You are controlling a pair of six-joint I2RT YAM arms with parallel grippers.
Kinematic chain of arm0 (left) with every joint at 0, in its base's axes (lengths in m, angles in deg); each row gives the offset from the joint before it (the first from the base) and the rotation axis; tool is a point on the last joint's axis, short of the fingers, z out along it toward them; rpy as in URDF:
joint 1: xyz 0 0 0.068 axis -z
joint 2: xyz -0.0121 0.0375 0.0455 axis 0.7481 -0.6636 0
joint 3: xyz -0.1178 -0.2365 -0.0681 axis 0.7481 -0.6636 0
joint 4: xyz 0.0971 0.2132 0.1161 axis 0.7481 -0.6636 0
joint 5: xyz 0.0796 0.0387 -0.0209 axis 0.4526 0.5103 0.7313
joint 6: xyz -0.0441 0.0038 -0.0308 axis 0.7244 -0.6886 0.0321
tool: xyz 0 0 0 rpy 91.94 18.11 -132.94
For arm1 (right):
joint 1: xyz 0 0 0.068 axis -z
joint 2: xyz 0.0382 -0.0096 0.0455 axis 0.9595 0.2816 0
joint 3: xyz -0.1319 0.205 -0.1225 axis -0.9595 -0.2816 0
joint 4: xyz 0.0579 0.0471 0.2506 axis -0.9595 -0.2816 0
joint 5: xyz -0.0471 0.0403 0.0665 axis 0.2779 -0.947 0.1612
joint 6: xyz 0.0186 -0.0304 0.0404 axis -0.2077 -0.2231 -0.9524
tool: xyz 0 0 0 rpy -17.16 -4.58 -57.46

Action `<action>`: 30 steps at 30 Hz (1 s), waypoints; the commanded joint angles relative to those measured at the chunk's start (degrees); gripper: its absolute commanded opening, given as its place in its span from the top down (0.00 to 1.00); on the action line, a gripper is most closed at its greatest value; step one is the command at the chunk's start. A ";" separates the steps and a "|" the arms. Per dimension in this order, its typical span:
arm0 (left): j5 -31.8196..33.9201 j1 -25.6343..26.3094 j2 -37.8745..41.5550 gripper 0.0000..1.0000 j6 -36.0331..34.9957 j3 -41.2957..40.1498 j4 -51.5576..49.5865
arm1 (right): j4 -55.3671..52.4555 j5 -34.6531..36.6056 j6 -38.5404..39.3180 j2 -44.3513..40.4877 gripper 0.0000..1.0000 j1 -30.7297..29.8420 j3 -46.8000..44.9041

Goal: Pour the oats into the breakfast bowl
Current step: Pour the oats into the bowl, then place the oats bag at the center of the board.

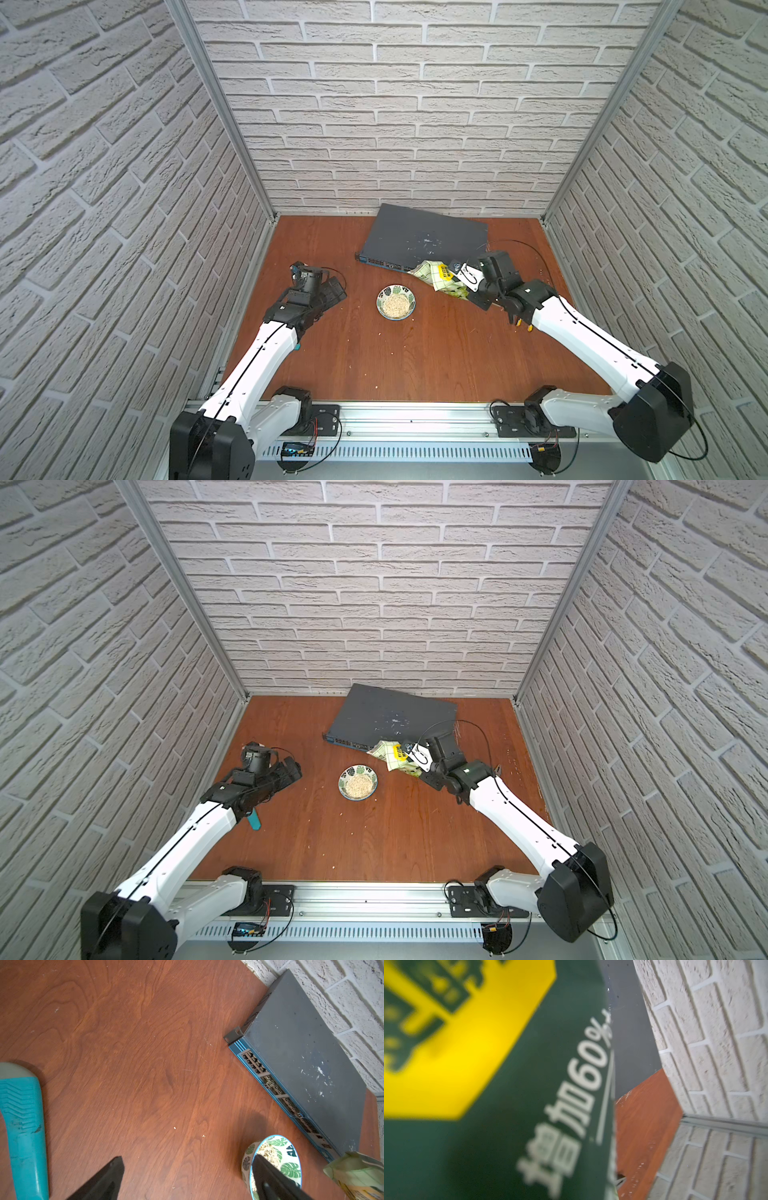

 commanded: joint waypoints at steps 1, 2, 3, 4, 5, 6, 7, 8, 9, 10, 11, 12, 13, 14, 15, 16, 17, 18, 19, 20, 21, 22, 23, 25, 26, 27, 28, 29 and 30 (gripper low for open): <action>-0.37 -0.40 1.39 0.02 -1.70 1.64 0.70 | 5.30 -13.33 -10.26 -4.41 0.97 3.23 0.74; -0.51 -0.44 1.55 0.02 -1.99 1.57 0.87 | 5.58 -16.54 -11.66 -4.75 0.96 4.45 0.23; -0.63 -0.44 1.70 0.02 -2.32 1.56 1.04 | 6.29 -20.07 -13.29 -5.20 0.96 6.35 -0.47; -0.77 -0.49 1.84 0.02 -2.74 1.50 1.25 | 7.26 -23.76 -14.95 -5.56 0.97 8.04 -1.52; -0.96 -0.45 2.13 0.02 -3.12 1.48 1.39 | 9.06 -26.84 -16.88 -5.91 0.97 9.53 -2.80; -1.12 -0.42 2.55 0.02 -3.83 1.45 1.75 | 12.03 -30.90 -19.54 -6.44 0.97 11.45 -5.16; -1.24 -0.44 2.90 0.02 -4.22 1.32 2.06 | 14.62 -33.46 -21.63 -6.67 0.97 12.70 -6.99; -1.45 -0.44 3.31 0.02 -4.53 1.15 2.44 | 17.50 -35.36 -23.54 -6.69 0.97 13.64 -8.93; -1.67 -0.44 3.66 0.02 -4.80 0.89 2.90 | 19.97 -36.94 -25.22 -6.35 0.96 14.30 -10.28; -1.80 -0.45 4.07 0.02 -4.99 0.62 3.25 | 21.79 -37.38 -26.43 -5.91 0.96 14.49 -11.61; -1.91 -0.45 4.51 0.02 -5.20 0.38 3.71 | 23.49 -37.89 -27.13 -5.27 0.97 14.54 -12.77; -2.00 -0.45 4.94 0.02 -5.31 0.00 4.29 | 25.86 -38.48 -27.52 -4.67 0.97 14.50 -14.42; -2.18 -0.45 5.30 0.02 -5.33 -0.34 4.85 | 28.77 -38.90 -28.08 -4.24 0.96 14.52 -15.98; -2.15 -0.45 5.64 0.02 -5.33 -0.65 5.40 | 31.45 -39.50 -28.32 -3.82 0.96 14.45 -17.47; -2.31 -0.45 5.98 0.02 -5.41 -0.96 6.02 | 33.53 -39.90 -28.35 -3.40 0.96 14.41 -18.67; -2.51 -0.45 6.25 0.02 -5.56 -1.26 6.67 | 35.56 -40.51 -28.18 -2.66 0.97 14.18 -19.67; -2.63 -0.45 6.56 0.02 -5.77 -1.50 7.48 | 37.41 -41.36 -27.53 -1.92 0.96 13.92 -20.45; -3.04 -0.45 6.80 0.02 -6.24 -1.78 8.45 | 39.12 -41.85 -27.13 -1.14 0.96 13.62 -21.28; -3.44 -0.47 7.00 0.02 -6.90 -1.87 9.40 | 40.62 -43.15 -26.80 -0.49 0.95 13.35 -21.92; -3.85 -0.45 7.21 0.02 -7.74 -2.01 10.45 | 42.26 -43.81 -26.66 0.16 0.94 13.19 -22.59; -4.20 -0.45 7.33 0.02 -8.57 -2.09 11.33 | 43.16 -44.25 -26.48 0.69 0.92 13.11 -23.14; -4.74 -0.45 7.47 0.02 -9.66 -2.11 12.19 | 42.90 -44.46 -25.98 1.05 0.87 13.13 -23.25; -5.48 -0.45 7.65 0.02 -10.69 -2.10 13.13 | 42.10 -44.46 -24.94 0.93 0.81 13.13 -22.97; -6.79 -0.45 8.02 0.02 -12.69 -2.06 14.94 | 39.96 -43.22 -23.04 0.15 0.64 13.24 -22.33; -7.49 -0.45 8.16 0.02 -13.77 -2.02 15.57 | 38.85 -42.69 -22.31 -0.37 0.58 13.26 -22.01; -8.06 -0.49 8.28 0.02 -14.76 -1.98 16.49 | 37.75 -42.05 -21.58 -0.84 0.52 13.26 -21.62; -8.54 -0.43 8.31 0.02 -15.64 -1.84 16.96 | 37.00 -41.48 -21.07 -1.43 0.47 13.31 -21.11; -8.96 -0.40 8.31 0.02 -16.33 -1.63 17.40 | 36.21 -41.30 -20.83 -1.98 0.44 13.35 -20.78; -9.09 -0.44 8.29 0.02 -16.99 -1.54 17.82 | 35.59 -41.28 -20.60 -2.60 0.41 13.34 -20.29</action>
